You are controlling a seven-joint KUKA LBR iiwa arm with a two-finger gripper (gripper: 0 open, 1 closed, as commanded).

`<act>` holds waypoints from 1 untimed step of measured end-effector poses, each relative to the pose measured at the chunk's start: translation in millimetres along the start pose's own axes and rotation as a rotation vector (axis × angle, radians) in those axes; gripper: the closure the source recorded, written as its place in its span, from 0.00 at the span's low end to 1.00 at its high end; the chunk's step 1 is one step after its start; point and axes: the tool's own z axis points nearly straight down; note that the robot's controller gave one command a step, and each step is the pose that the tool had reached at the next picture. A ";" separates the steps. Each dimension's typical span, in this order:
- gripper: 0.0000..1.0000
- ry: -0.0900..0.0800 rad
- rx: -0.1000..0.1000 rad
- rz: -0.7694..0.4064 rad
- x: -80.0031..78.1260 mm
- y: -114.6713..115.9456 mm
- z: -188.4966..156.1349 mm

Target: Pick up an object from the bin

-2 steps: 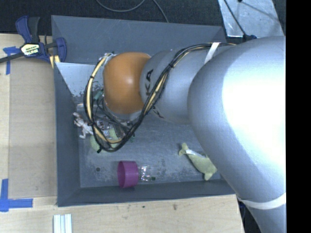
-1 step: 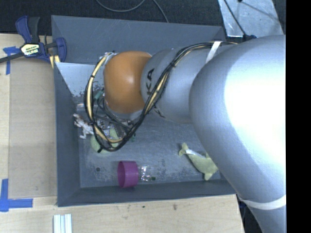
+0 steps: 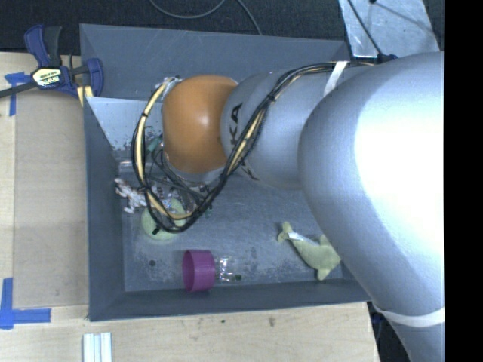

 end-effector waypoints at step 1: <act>1.00 0.003 0.001 0.000 0.6 -0.2 -9.3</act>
Offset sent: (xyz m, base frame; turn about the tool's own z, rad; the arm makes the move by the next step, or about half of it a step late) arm 0.0002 0.0000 0.0164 0.0000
